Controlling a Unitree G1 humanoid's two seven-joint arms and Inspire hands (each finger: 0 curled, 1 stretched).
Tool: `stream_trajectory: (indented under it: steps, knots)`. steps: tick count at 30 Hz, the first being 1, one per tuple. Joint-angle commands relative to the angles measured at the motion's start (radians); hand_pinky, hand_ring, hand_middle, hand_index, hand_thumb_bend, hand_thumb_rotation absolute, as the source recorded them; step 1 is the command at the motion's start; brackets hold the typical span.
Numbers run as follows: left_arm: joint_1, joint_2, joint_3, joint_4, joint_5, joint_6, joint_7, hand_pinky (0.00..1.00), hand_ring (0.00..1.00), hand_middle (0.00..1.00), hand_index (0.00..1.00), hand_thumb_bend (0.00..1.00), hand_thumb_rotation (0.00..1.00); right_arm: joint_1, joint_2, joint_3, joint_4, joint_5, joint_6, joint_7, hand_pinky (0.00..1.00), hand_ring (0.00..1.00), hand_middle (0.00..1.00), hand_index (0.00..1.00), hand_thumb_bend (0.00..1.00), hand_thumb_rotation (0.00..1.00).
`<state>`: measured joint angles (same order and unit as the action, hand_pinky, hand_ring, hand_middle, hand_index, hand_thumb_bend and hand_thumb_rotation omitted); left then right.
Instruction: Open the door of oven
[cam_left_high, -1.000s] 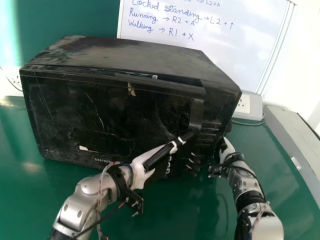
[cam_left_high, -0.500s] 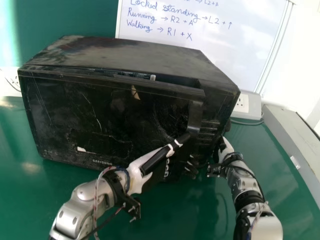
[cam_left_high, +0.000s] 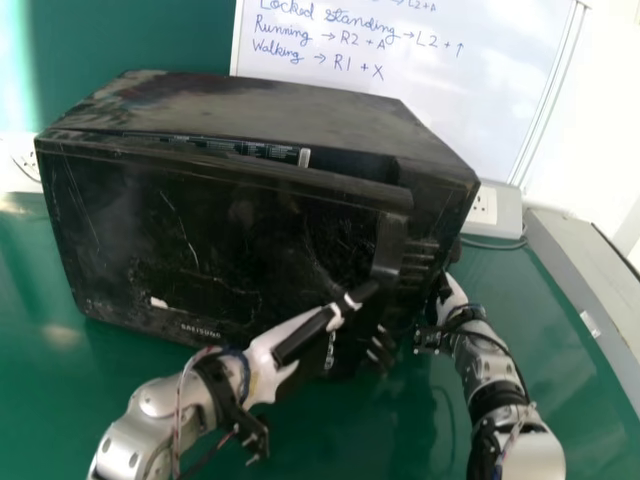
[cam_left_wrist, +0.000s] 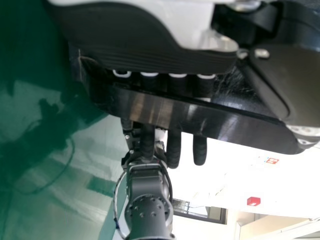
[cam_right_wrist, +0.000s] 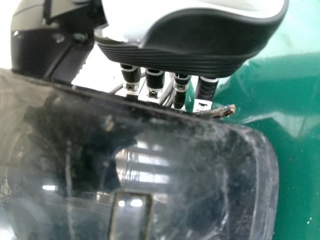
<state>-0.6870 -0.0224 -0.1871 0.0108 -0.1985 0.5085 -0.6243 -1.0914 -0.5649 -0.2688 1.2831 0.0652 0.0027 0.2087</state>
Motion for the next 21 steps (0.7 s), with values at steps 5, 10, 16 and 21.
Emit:
stream_trajectory:
  steps: [5, 10, 16, 21]
  knots:
    - [-0.025, 0.005, 0.016, -0.101, -0.05, -0.04, -0.01, 0.08, 0.43, 0.48, 0.49, 0.5, 0.0, 0.033, 0.034, 0.009, 0.03, -0.007, 0.027, 0.02, 0.53, 0.59, 0.72, 0.85, 0.71, 0.71]
    - [-0.013, 0.023, 0.018, -0.142, -0.055, -0.023, -0.006, 0.08, 0.43, 0.47, 0.5, 0.5, 0.0, 0.03, 0.032, 0.003, 0.033, -0.003, 0.038, 0.02, 0.56, 0.61, 0.72, 0.88, 0.69, 0.71]
    - [0.026, 0.029, 0.024, -0.222, -0.064, 0.035, 0.026, 0.07, 0.43, 0.48, 0.49, 0.5, 0.0, 0.03, 0.029, 0.002, 0.033, -0.003, 0.042, 0.026, 0.55, 0.54, 0.71, 0.83, 0.7, 0.72]
    - [0.054, 0.052, 0.026, -0.284, -0.107, 0.072, 0.018, 0.06, 0.43, 0.48, 0.49, 0.5, 0.0, 0.028, 0.029, -0.001, 0.035, -0.001, 0.052, 0.016, 0.51, 0.54, 0.71, 0.86, 0.7, 0.71]
